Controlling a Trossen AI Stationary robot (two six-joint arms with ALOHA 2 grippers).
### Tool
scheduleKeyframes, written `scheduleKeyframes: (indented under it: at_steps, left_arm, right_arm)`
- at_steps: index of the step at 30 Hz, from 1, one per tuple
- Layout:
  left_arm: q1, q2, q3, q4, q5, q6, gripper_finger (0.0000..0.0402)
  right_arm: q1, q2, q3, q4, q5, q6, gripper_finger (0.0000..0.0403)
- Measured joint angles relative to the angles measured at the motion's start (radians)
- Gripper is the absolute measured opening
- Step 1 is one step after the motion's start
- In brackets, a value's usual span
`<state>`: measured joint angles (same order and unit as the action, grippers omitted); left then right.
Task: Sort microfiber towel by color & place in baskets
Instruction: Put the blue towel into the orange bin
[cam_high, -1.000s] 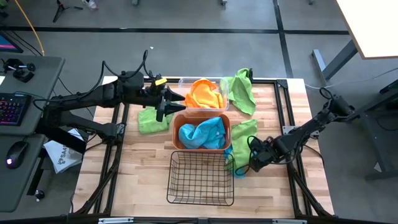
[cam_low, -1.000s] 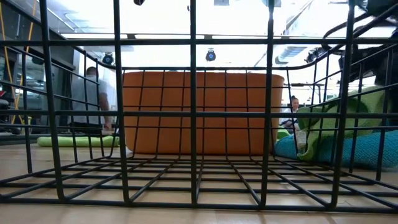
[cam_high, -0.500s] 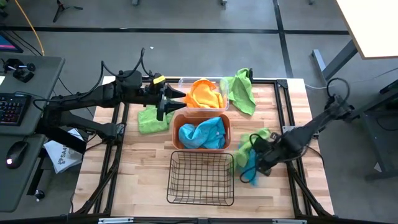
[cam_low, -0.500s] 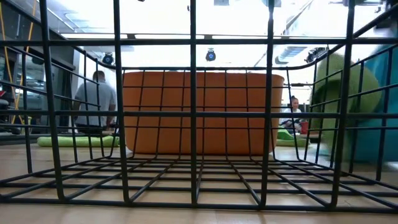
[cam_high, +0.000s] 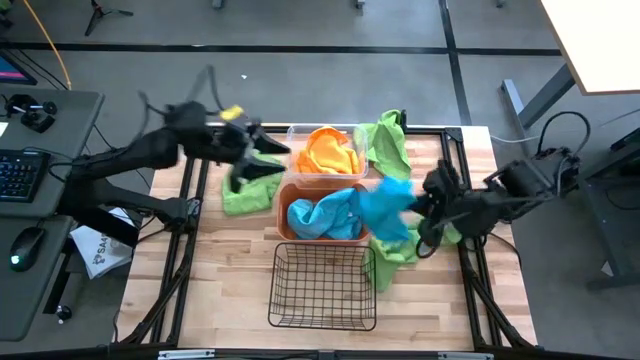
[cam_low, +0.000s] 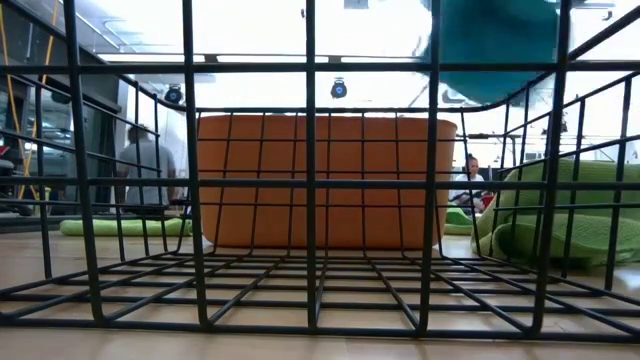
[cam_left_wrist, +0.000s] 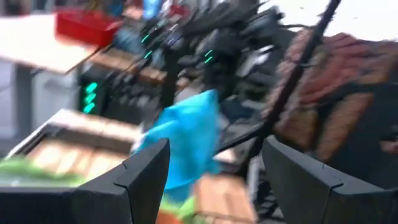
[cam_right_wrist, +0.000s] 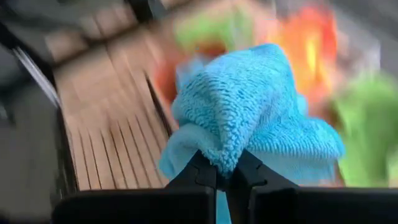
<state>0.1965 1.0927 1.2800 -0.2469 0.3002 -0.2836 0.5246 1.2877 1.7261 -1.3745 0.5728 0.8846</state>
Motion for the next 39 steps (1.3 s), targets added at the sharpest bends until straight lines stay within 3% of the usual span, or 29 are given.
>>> scheduleKeyframes:
  at_steps: [7,12,18,21,29,39]
  left_arm:
    - [0.035,-0.12,0.065,0.017,0.036,0.06,0.0245]
    - [0.049,-0.213,0.073,0.021,0.013,0.079,0.0245]
    - [0.052,-0.268,0.073,-0.022,0.011,0.076,0.0245]
    - [0.052,-0.274,0.073,-0.061,0.01,0.062,0.0245]
    - [0.052,-0.269,0.073,-0.133,0.01,0.051,0.0245]
    - [0.052,-0.231,0.072,-0.133,0.01,0.051,0.0245]
  right_arm:
    - [-0.144,0.027,-0.076,0.497,0.126,-0.398,0.0001]
    - [-0.245,0.095,-0.187,0.665,0.117,-0.459,0.0001]
    - [-0.32,0.202,-0.345,0.827,0.102,-0.295,0.0]
    - [-0.331,0.258,-0.39,0.894,0.041,-0.175,0.0]
    - [-0.307,0.377,-0.394,0.89,-0.265,0.019,0.0]
    - [-0.454,0.537,-0.393,0.917,-0.38,0.345,0.0004]
